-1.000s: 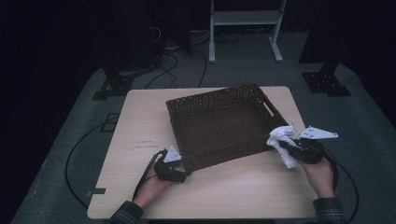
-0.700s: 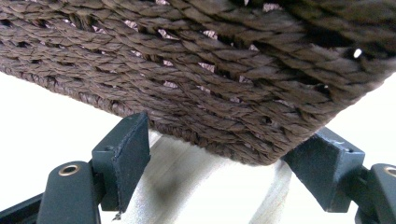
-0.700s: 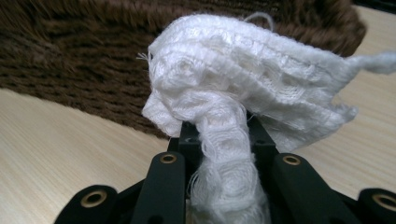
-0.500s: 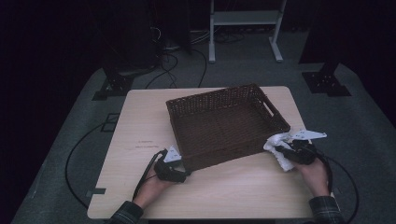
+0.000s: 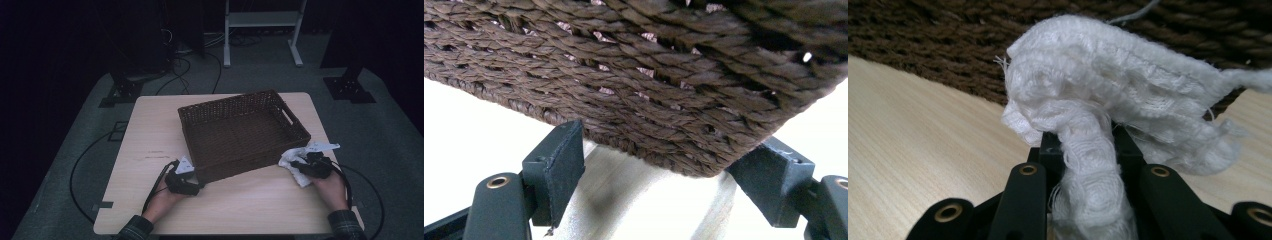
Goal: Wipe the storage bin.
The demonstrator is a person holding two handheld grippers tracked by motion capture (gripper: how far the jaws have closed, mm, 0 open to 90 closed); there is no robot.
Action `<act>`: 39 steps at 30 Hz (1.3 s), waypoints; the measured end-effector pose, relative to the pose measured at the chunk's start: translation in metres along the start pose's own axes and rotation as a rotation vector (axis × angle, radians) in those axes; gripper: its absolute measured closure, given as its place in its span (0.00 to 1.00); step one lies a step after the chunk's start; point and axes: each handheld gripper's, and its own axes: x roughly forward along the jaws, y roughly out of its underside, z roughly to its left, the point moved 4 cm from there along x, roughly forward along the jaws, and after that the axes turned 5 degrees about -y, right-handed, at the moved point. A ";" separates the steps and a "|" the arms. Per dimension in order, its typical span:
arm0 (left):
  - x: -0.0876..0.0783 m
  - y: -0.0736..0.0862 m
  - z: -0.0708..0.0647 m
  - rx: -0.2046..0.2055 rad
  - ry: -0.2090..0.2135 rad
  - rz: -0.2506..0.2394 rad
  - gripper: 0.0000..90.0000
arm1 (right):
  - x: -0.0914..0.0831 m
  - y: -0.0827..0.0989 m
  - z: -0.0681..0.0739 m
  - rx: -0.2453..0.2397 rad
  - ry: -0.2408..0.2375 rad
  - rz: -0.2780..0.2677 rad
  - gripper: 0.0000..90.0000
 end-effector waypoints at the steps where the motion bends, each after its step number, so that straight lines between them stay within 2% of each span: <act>1: 0.000 0.000 0.000 0.000 0.000 0.000 0.25 | 0.001 0.001 0.000 -0.004 -0.002 0.007 0.81; 4: 0.000 0.000 0.000 -0.001 0.000 0.000 0.25 | 0.006 0.005 0.001 -0.012 -0.002 0.033 0.81; 9: 0.000 0.000 0.000 0.000 0.001 -0.001 0.25 | 0.003 0.003 0.002 -0.018 0.005 0.029 0.81; 17: 0.000 0.000 0.000 -0.001 0.000 0.000 0.25 | -0.017 -0.011 0.006 -0.026 0.014 -0.061 0.81; 23: 0.000 0.000 0.000 0.001 0.000 0.000 0.25 | -0.034 -0.022 0.015 -0.067 0.024 -0.131 0.81; 27: 0.000 0.000 0.000 0.001 0.000 0.001 0.25 | -0.041 -0.028 0.019 -0.071 0.027 -0.161 0.81; 31: 0.000 0.000 0.000 0.002 0.002 -0.001 0.25 | -0.046 -0.030 0.022 -0.084 0.021 -0.184 0.81; 36: 0.000 0.000 0.000 0.001 0.002 -0.001 0.25 | -0.056 -0.037 0.027 -0.075 -0.017 -0.259 0.81; 39: 0.000 0.000 0.000 0.001 0.002 -0.001 0.25 | -0.054 -0.039 0.030 -0.084 -0.026 -0.258 0.81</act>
